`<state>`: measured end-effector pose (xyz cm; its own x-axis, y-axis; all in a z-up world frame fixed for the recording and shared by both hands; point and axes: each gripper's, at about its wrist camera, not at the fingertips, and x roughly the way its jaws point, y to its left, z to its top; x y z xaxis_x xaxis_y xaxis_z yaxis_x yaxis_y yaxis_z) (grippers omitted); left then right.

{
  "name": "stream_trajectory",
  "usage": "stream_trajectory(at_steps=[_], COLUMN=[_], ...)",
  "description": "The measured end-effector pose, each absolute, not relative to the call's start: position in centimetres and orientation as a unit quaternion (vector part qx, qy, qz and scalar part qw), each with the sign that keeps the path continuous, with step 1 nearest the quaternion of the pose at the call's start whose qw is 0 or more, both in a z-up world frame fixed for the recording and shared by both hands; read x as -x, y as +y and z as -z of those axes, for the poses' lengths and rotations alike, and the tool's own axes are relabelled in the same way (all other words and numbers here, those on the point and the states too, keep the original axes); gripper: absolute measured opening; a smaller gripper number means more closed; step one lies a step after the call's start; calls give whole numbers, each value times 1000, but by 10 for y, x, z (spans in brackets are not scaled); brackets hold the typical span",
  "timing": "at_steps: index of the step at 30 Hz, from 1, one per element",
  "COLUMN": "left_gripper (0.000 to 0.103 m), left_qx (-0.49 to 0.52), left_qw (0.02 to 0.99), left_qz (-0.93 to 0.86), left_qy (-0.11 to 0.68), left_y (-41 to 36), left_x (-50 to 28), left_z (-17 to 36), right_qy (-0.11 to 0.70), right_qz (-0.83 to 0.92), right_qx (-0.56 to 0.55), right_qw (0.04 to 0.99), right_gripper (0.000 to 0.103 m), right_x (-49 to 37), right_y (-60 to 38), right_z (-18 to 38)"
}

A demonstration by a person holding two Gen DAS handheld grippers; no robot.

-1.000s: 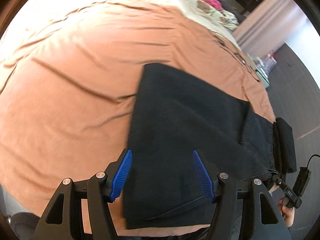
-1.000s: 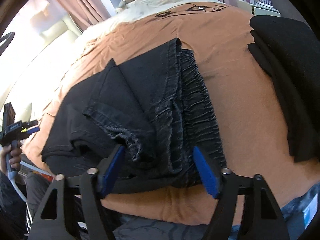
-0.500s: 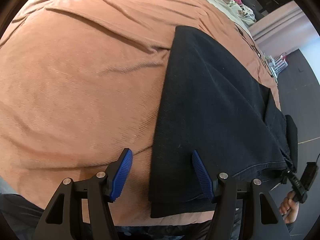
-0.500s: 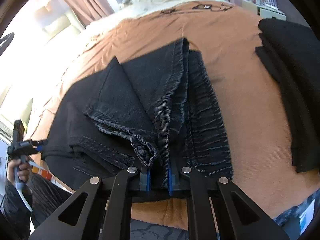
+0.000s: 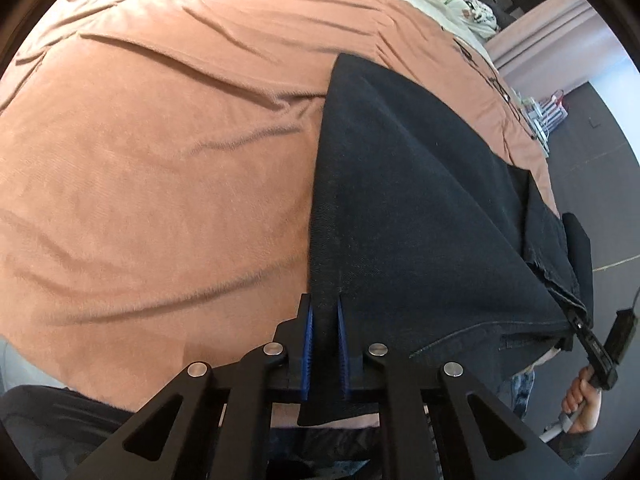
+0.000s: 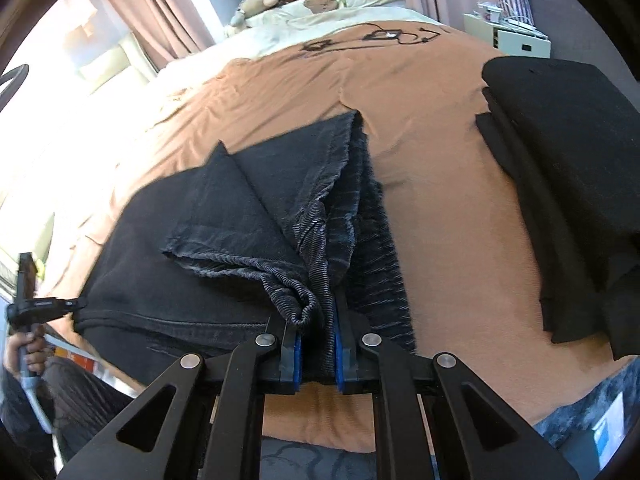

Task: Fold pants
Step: 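Close left gripper on the pants edge while right gripper pinches the folded leg, then open both grippers and hold them above the folded pants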

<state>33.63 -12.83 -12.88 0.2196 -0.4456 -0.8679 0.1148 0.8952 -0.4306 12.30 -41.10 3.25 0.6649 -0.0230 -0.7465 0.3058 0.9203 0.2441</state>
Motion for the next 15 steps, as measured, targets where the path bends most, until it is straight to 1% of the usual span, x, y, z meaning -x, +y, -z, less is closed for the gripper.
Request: stream_trajectory(at_steps=[3, 5, 6, 7, 8, 9, 11, 15], left_gripper=[12, 17, 17, 20, 24, 26, 37, 37], left_qx=[124, 121, 124, 125, 124, 124, 132, 143], left_qw=[764, 765, 767, 768, 771, 775, 780, 785], left_qz=[188, 186, 184, 183, 179, 177, 175, 175], left_qy=[605, 604, 602, 600, 598, 594, 585, 576], left_y=[-142, -139, -137, -135, -133, -130, -126, -128], left_x=[-340, -340, -342, -343, -344, -344, -347, -354], left_z=[132, 131, 129, 127, 126, 124, 120, 118], right_qy=[410, 418, 424, 423, 419, 419, 413, 410], right_qz=[103, 102, 98, 94, 91, 90, 84, 73], right_qx=[-189, -199, -199, -198, -200, -200, -190, -161], right_qw=[886, 880, 878, 879, 881, 881, 887, 895], right_gripper=[9, 11, 14, 17, 25, 30, 31, 31], right_x=[-129, -132, -133, -131, -128, -124, -119, -109], right_y=[-418, -420, -419, -419, -419, -421, -424, -420], right_z=[-21, -15, -15, -18, -22, -28, -38, -54])
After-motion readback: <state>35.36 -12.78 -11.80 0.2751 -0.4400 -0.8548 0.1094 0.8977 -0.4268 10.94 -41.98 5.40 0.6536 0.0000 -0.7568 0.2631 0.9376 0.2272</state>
